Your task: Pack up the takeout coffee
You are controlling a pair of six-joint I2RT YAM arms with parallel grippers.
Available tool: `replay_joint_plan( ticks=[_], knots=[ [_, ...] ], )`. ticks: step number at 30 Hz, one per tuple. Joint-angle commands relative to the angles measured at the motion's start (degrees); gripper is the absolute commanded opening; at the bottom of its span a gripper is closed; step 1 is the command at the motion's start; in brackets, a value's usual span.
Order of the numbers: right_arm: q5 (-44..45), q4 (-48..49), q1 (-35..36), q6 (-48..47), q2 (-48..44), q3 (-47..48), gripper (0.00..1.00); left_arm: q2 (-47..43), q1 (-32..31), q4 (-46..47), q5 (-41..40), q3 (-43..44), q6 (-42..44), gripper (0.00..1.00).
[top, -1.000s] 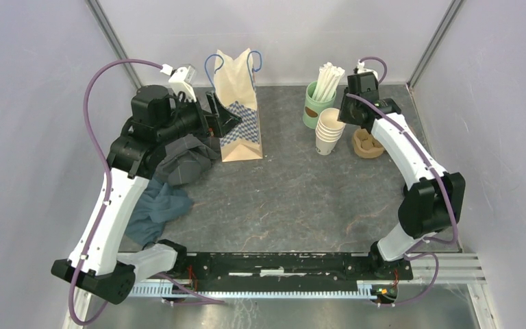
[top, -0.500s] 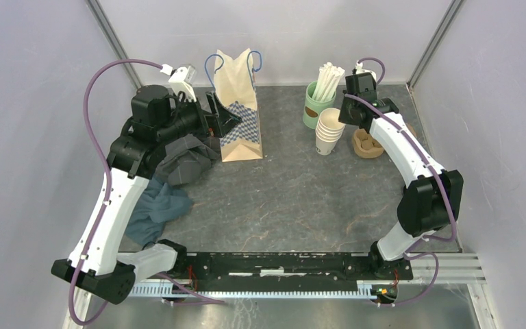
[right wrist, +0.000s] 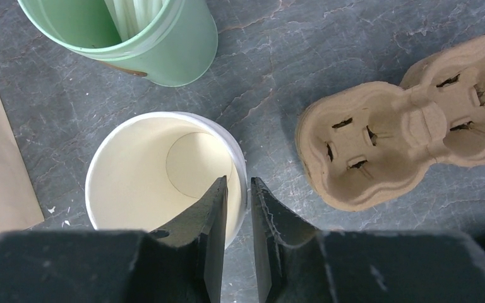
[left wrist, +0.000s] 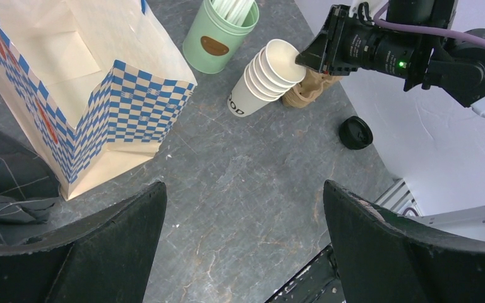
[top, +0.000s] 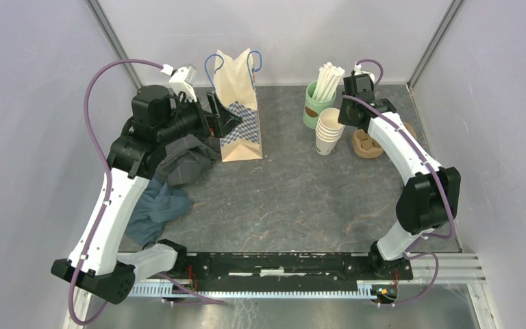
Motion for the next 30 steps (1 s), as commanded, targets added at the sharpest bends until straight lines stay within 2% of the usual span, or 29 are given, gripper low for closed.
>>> replay_joint_plan(
  ticks=[1, 6, 17, 30],
  knots=[
    [1.69, 1.56, 0.20, 1.26, 0.40, -0.37, 0.25, -0.32, -0.29, -0.19, -0.39, 1.74, 3.93, 1.00],
    [1.54, 1.05, 0.25, 2.02, 0.02, 0.33, 0.13, -0.28, -0.29, -0.14, -0.23, 1.89, 3.80, 1.00],
    [1.00, -0.73, 0.14, 6.12, -2.98, 2.85, 0.01, -0.33, -0.59, -0.07, -0.11, 1.74, 3.67, 1.00],
    [-0.91, -2.05, -0.83, 7.02, -7.78, 6.59, 0.00, -0.46, -1.31, -0.08, -0.10, 1.81, 3.59, 1.00]
  ],
)
